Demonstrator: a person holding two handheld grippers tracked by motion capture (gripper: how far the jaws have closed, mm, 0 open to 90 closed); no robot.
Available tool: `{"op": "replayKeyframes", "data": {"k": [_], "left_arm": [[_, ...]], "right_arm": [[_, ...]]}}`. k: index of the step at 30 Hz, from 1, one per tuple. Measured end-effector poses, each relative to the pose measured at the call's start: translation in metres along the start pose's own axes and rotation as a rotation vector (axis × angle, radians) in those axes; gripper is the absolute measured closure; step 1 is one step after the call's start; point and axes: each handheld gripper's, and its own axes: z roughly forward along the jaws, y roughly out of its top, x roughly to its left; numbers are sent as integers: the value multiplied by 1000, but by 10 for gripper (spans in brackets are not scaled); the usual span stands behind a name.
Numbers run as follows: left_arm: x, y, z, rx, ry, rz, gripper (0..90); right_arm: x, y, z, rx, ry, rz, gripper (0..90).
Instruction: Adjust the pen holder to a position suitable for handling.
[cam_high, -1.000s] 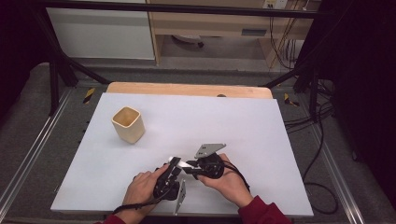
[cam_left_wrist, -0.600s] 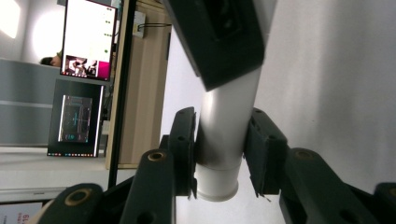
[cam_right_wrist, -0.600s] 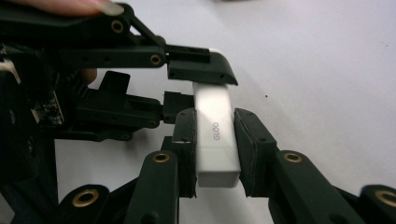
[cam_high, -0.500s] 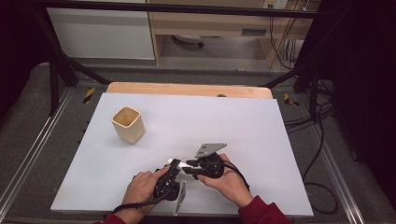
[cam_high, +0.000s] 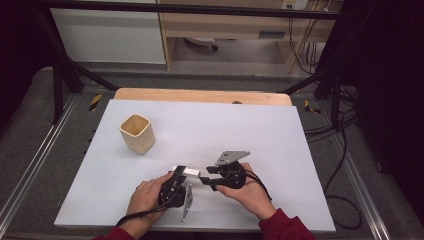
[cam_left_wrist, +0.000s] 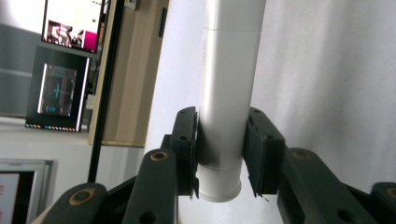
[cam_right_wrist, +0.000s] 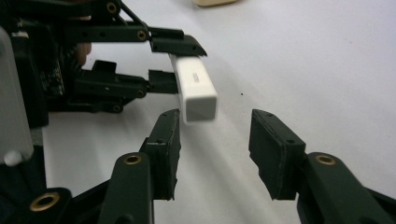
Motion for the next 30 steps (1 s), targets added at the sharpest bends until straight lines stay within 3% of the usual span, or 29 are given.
{"op": "replayKeyframes", "data": {"k": [7,15,18,26,30], "left_arm": [[7,-6,1,7,-24,-89,674],[19,-16,1,-20,-58,-264,674],[21,-19,1,-26,-66,-305,674],[30,-25,-1,-63,-98,-449,675],[34,-30,-2,-84,-113,-529,675]], "right_arm": [[-3,-2,3,16,-43,11,381],[-10,-6,5,21,-123,50,177],[-12,-6,6,22,-147,59,107],[-20,-8,3,-33,-223,78,49],[-24,-9,1,-45,-236,91,47]]}}
